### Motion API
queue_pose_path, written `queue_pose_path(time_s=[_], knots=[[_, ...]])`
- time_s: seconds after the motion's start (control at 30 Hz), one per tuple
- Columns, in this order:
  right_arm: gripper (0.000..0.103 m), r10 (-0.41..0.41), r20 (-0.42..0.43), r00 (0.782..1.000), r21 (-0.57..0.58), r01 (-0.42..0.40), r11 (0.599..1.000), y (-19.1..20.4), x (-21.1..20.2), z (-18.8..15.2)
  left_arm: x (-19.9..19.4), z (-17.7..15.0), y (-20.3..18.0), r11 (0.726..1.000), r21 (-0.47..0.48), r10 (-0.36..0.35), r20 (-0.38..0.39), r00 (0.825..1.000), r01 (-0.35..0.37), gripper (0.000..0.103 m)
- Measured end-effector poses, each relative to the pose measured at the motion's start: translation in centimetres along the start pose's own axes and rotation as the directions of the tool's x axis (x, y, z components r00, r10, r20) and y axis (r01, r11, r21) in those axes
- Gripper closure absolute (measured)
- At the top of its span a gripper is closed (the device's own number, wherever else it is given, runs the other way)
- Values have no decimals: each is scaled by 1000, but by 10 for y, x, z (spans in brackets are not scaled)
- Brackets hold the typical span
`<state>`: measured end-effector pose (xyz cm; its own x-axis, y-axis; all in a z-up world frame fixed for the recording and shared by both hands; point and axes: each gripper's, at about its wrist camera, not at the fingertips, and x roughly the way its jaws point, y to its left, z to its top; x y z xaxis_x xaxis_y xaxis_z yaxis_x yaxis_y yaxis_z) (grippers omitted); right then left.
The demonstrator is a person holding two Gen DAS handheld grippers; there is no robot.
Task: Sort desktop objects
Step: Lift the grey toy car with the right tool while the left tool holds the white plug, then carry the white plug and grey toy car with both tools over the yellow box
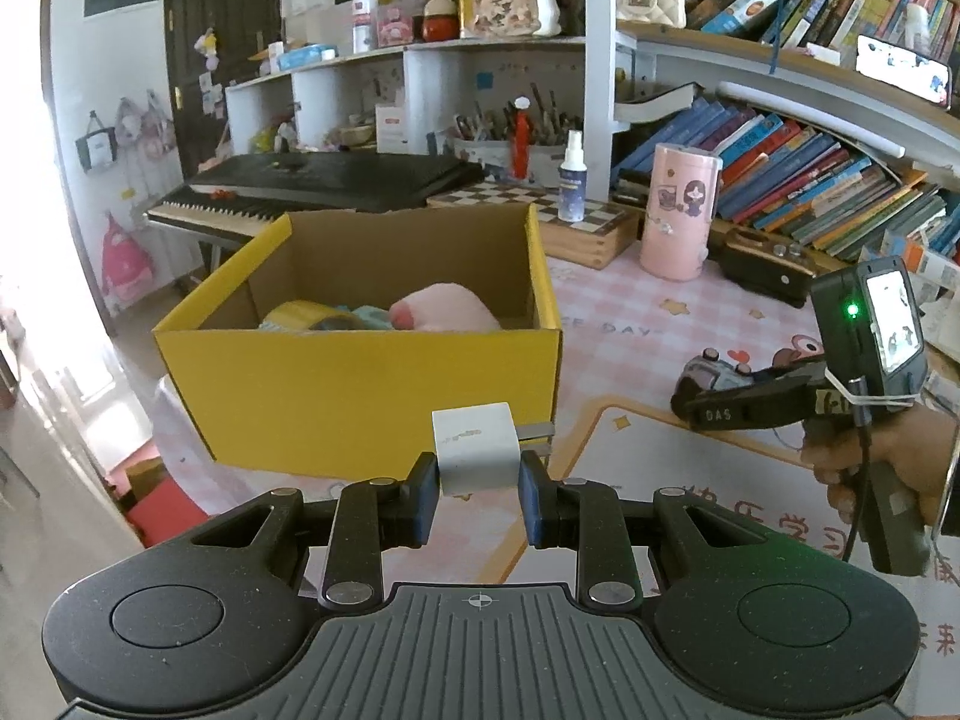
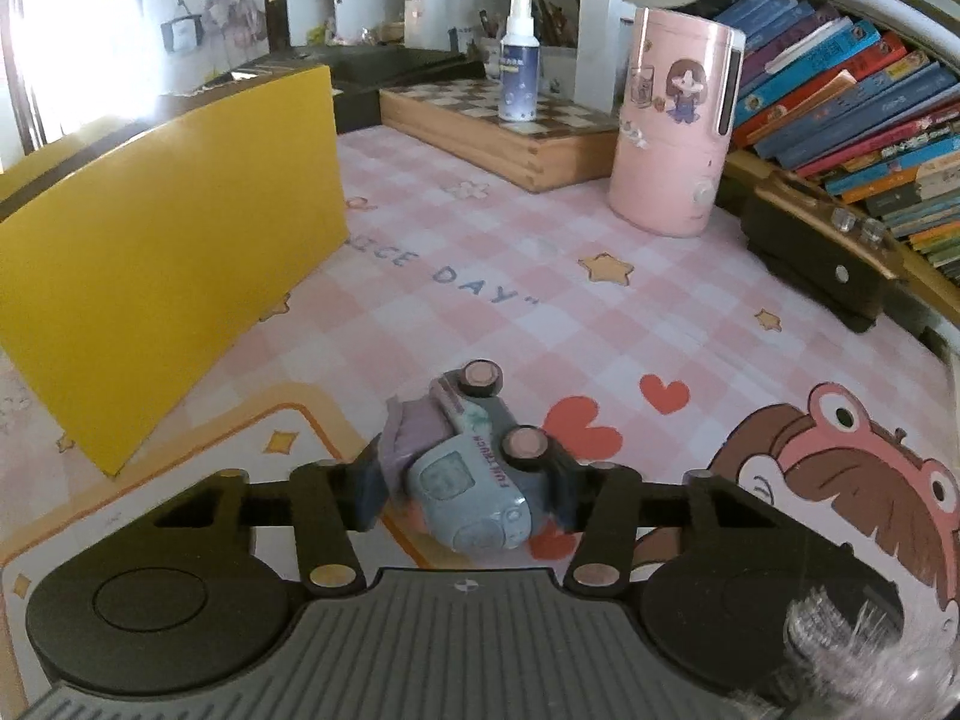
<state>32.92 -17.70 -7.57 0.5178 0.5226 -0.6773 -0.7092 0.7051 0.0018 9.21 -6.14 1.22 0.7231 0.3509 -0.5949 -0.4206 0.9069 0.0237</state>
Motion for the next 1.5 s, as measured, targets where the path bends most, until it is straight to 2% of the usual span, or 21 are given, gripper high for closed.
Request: queue_pose_path(time_s=[0.27,0.6,0.73,1.0,1.23,1.5], knots=[[56,-12,6,1000,61,12,998,5,-19,0,-1,2,4,1000,3,-28,26,999,28,77],[56,-42,47,998,158,34,987,28,-75,1,-3,4,21,991,42,-131,65,989,129,77],[56,-52,55,997,242,37,970,45,-100,0,-6,3,36,984,59,-173,74,982,169,77],[56,-58,62,996,357,33,933,102,-137,-7,-14,-7,79,969,72,-241,64,968,236,77],[56,-69,18,997,380,57,923,152,-152,-20,-20,-17,106,958,93,-277,53,959,272,77],[56,-78,-13,997,340,78,937,203,-160,-34,-29,-32,133,948,111,-304,37,952,298,77]])
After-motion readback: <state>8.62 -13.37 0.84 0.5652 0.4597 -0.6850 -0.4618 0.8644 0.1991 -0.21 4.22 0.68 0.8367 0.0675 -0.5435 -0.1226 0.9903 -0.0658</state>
